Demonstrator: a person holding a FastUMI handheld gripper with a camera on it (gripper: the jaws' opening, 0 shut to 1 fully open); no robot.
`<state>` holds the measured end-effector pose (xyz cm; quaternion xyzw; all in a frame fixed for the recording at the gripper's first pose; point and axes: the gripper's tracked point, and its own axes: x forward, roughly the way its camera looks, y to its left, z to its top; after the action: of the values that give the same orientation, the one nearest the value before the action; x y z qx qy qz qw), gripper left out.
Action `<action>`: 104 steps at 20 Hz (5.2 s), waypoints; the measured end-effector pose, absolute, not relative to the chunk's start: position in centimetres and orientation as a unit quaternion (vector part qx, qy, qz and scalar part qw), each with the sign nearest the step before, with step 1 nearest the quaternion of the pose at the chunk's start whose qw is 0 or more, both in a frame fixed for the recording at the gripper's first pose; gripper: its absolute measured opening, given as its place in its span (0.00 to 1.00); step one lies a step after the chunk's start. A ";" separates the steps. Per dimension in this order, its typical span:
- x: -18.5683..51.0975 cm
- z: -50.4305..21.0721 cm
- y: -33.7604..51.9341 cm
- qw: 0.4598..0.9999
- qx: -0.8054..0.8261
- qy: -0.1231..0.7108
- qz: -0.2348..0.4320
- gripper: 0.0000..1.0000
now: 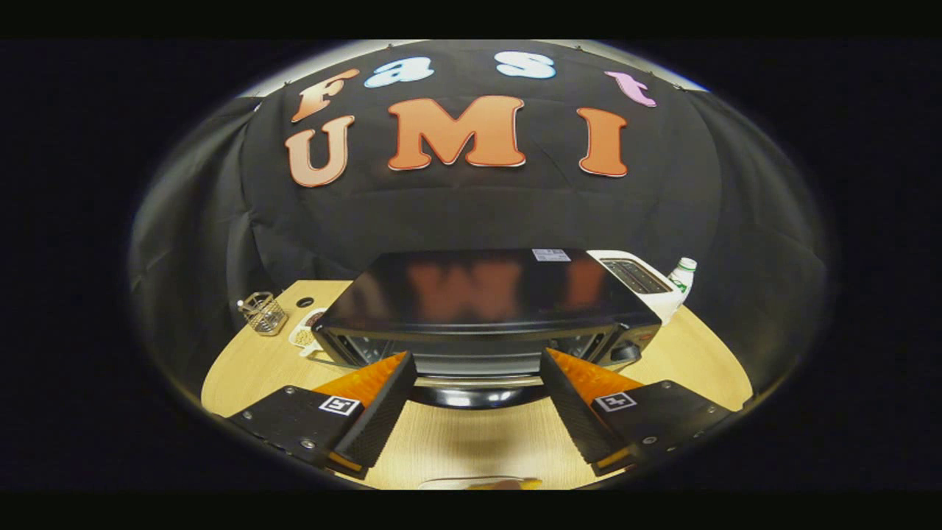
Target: Open the toaster oven, put the food inside, and close the toaster oven door.
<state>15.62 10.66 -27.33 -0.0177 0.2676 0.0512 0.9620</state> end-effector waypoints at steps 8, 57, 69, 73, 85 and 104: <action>9.4 -34.9 10.1 0.943 -0.017 0.328 0.055 0.99; -10.5 -40.5 8.2 0.946 0.047 0.295 -0.128 0.98; -10.6 -43.5 8.8 0.933 0.054 0.329 -0.137 0.87; -10.8 -43.2 8.9 0.935 0.082 0.320 -0.130 0.62; -9.8 -35.9 8.0 0.956 0.156 0.240 -0.074 0.38; 4.9 -31.3 11.6 0.916 0.361 0.173 0.028 0.38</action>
<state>4.94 11.63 -31.34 0.3608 0.1733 0.0281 0.9160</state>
